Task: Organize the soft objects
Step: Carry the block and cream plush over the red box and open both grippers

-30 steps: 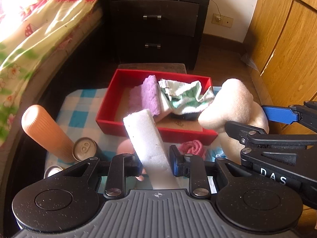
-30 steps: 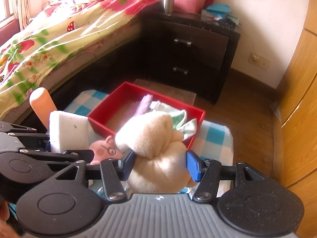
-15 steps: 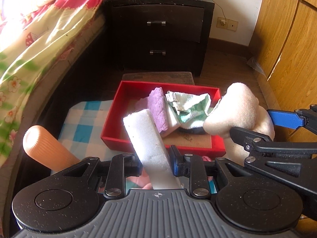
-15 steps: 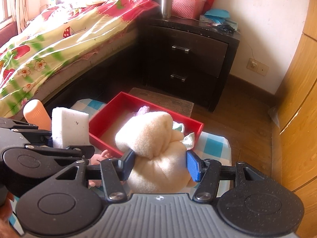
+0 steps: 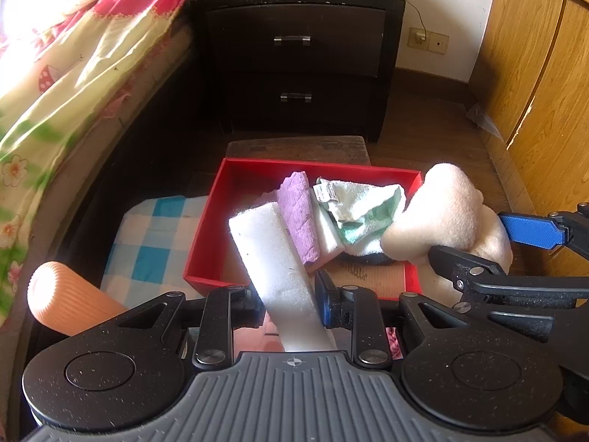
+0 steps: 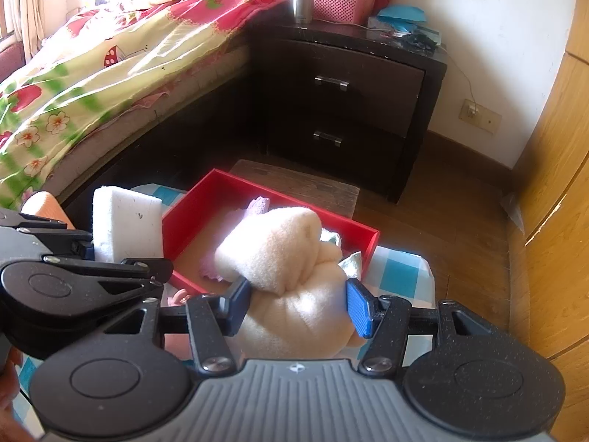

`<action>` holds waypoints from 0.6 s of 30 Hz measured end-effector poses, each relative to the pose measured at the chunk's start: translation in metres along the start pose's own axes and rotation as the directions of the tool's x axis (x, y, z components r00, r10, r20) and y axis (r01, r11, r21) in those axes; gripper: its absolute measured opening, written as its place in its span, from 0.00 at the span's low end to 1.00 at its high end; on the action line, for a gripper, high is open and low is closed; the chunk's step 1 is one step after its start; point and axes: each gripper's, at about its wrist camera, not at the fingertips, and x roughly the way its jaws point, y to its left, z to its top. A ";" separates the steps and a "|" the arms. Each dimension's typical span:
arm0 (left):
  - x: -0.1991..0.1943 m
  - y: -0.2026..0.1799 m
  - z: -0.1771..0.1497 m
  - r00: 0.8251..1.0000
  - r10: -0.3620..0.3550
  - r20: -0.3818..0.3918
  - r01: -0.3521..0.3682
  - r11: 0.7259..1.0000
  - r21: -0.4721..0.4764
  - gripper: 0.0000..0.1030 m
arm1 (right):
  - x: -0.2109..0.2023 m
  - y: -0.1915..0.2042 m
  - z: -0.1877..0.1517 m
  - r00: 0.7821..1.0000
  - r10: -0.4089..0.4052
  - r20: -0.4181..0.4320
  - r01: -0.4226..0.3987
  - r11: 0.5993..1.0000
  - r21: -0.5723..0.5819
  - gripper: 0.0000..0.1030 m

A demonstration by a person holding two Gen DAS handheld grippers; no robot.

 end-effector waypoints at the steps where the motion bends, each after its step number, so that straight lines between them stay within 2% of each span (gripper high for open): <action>1: 0.003 0.000 0.002 1.000 0.002 -0.002 -0.002 1.000 0.002 0.26 | 0.003 -0.001 0.001 1.000 -0.001 -0.003 0.001 1.000 0.001 0.32; 10: 0.028 -0.002 0.027 1.000 0.027 -0.001 -0.027 0.999 0.018 0.26 | 0.031 -0.008 0.017 1.000 -0.009 -0.011 0.009 1.000 0.013 0.32; 18: 0.070 0.005 0.046 0.997 0.069 -0.025 -0.069 0.997 0.019 0.27 | 0.073 -0.014 0.033 0.999 -0.012 -0.033 0.013 0.999 0.031 0.32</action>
